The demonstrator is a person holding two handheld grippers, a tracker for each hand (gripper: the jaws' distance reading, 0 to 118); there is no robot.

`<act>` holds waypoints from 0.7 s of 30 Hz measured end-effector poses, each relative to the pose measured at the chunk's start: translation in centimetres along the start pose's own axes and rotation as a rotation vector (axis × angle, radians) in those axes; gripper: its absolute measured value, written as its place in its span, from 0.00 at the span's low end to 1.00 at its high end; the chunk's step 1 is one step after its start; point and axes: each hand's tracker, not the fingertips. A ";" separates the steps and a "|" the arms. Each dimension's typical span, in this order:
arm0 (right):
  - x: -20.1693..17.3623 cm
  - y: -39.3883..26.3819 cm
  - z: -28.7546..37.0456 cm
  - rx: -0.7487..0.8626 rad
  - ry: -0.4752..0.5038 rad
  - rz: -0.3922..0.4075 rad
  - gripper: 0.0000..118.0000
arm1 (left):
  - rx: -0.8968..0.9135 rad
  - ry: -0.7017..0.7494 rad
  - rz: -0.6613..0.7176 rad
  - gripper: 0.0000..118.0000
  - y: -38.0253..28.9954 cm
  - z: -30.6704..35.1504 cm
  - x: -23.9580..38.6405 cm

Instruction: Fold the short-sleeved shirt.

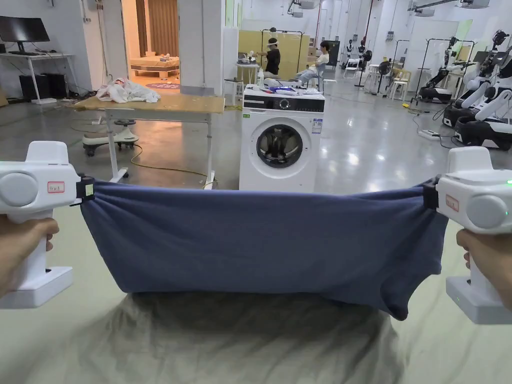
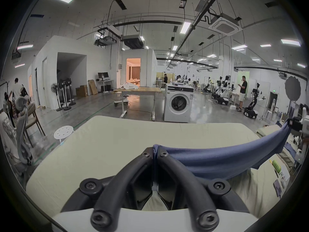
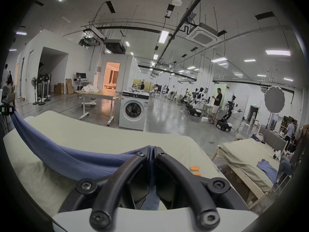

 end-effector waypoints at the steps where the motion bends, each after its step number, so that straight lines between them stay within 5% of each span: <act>1: 0.2 -1.0 1.1 -0.001 0.000 -0.009 0.02 | 0.012 -0.002 0.015 0.00 -0.9 1.1 0.0; 21: 0.0 -17.8 18.9 -0.140 0.025 0.003 0.02 | -0.057 -0.048 0.062 0.00 -18.6 16.7 -4.3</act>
